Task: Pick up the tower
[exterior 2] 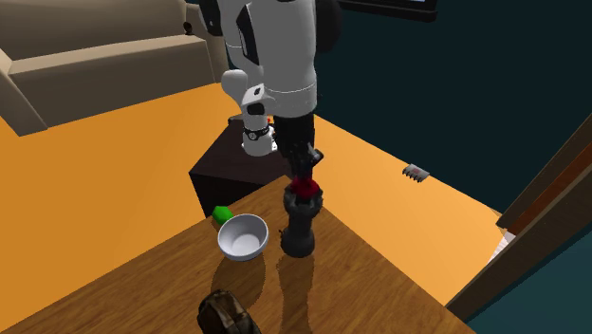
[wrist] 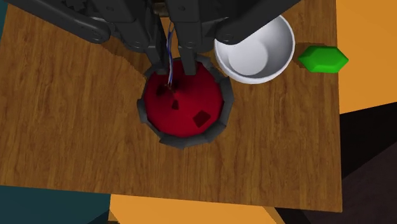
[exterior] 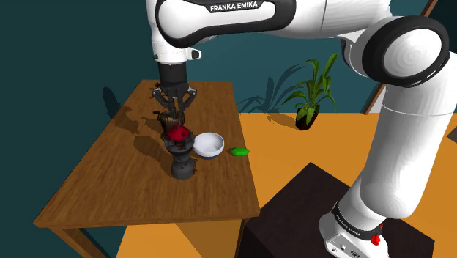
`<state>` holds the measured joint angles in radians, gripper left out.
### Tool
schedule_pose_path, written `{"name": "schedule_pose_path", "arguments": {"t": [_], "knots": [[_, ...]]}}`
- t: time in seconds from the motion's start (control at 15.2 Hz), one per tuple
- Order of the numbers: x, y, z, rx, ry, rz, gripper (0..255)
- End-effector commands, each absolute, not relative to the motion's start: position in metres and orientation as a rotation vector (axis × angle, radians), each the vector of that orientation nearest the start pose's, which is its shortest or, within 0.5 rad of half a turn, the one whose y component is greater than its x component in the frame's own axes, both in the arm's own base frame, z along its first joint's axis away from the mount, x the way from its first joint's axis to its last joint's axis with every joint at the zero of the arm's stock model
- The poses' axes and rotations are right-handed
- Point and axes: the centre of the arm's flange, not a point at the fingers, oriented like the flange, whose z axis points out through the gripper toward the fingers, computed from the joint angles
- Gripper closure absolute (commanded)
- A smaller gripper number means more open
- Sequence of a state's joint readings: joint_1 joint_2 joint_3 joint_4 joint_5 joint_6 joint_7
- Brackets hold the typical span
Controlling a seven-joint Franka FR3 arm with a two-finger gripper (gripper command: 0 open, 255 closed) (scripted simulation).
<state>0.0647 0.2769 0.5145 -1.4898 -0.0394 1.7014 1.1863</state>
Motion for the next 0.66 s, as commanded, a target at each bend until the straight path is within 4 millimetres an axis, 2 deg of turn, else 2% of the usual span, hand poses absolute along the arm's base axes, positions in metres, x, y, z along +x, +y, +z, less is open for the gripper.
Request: {"name": "schedule_pose_path", "arguments": {"t": [0.0,0.46,0.59], "knots": [[0.551,0.312,0.539,-2.954,0.939,0.144,255],[0.551,0.312,0.576,-2.954,0.939,0.144,255],[0.551,0.312,0.576,-2.954,0.939,0.144,255]]}}
